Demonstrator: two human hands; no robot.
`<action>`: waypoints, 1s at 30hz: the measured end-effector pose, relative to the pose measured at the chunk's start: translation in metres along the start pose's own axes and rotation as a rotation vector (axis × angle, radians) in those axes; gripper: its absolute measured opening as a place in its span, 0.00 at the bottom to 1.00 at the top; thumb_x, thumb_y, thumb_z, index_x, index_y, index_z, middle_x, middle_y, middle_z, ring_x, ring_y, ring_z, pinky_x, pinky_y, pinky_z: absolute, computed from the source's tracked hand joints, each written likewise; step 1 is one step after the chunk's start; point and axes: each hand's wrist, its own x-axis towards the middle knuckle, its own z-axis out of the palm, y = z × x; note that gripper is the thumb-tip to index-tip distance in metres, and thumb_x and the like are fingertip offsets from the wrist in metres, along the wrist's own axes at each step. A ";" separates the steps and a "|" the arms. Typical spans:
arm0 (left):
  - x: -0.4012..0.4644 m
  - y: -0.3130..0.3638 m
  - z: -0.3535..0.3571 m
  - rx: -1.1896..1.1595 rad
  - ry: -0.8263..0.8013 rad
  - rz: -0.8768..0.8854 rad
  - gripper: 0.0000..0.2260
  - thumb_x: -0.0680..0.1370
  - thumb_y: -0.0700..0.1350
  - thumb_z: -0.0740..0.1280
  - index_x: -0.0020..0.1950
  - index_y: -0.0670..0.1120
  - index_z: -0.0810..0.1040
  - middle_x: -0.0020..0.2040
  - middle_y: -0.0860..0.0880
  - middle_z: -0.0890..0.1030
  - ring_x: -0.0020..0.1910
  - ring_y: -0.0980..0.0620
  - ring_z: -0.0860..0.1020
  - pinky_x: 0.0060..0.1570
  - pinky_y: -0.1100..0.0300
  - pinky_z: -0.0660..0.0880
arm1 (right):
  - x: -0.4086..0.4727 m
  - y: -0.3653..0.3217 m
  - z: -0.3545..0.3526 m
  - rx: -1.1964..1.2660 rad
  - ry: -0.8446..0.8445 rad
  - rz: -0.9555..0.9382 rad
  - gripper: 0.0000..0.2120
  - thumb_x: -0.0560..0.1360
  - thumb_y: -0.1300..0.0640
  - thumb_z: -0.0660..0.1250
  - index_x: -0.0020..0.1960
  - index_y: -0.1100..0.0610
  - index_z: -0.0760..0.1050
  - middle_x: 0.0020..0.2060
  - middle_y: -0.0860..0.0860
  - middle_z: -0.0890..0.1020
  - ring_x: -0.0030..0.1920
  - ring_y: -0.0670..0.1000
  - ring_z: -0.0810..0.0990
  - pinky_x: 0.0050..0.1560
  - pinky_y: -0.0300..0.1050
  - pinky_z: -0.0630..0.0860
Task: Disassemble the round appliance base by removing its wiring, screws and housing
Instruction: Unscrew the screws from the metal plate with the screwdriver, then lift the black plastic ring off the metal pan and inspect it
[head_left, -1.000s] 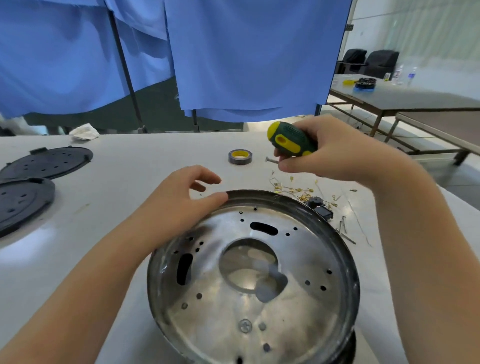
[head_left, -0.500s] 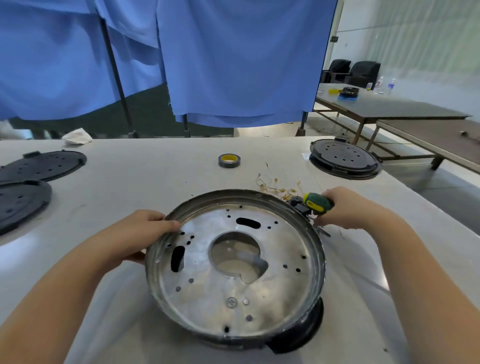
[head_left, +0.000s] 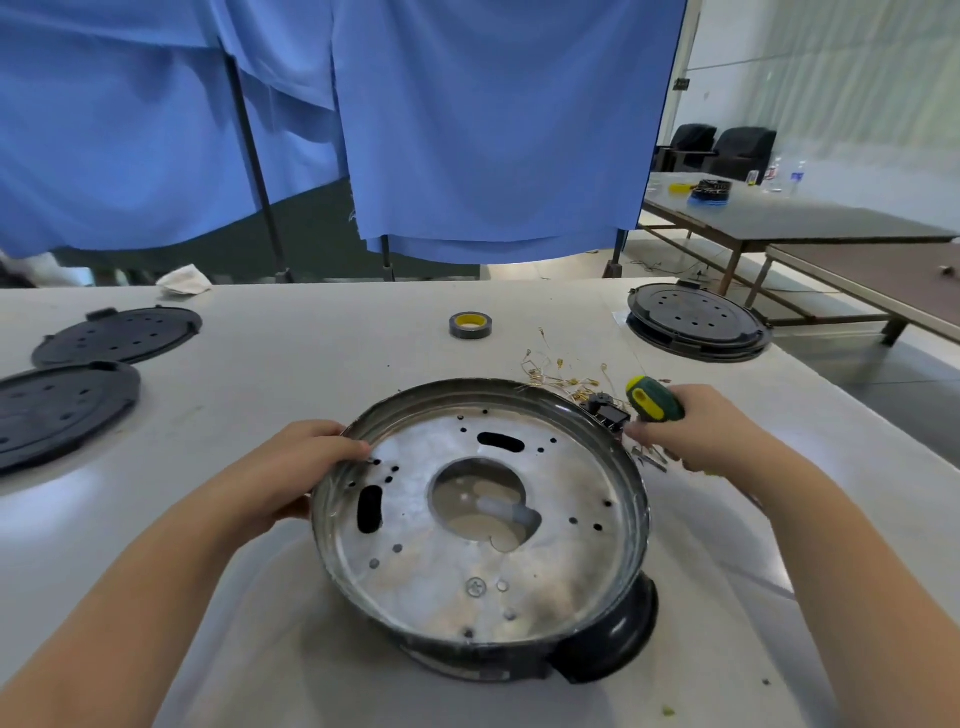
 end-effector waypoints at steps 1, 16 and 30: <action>0.000 0.000 0.000 -0.021 0.010 -0.003 0.08 0.78 0.44 0.66 0.49 0.41 0.81 0.37 0.40 0.82 0.27 0.48 0.79 0.23 0.61 0.72 | -0.005 -0.007 0.002 0.067 -0.029 0.003 0.12 0.72 0.54 0.73 0.38 0.58 0.73 0.24 0.51 0.73 0.23 0.48 0.70 0.23 0.38 0.67; 0.000 0.016 -0.007 -0.528 0.078 -0.025 0.12 0.76 0.42 0.65 0.32 0.43 0.76 0.23 0.47 0.74 0.20 0.52 0.72 0.28 0.60 0.70 | -0.011 -0.045 0.000 0.519 -0.138 -0.020 0.04 0.74 0.64 0.67 0.42 0.62 0.73 0.22 0.47 0.76 0.23 0.45 0.67 0.20 0.34 0.63; 0.040 0.004 -0.013 -0.917 0.231 0.066 0.06 0.76 0.45 0.68 0.47 0.43 0.79 0.37 0.46 0.83 0.30 0.52 0.83 0.29 0.60 0.79 | 0.023 -0.065 0.029 -0.099 -0.138 -0.007 0.17 0.66 0.48 0.78 0.43 0.54 0.72 0.35 0.52 0.75 0.32 0.49 0.73 0.30 0.40 0.69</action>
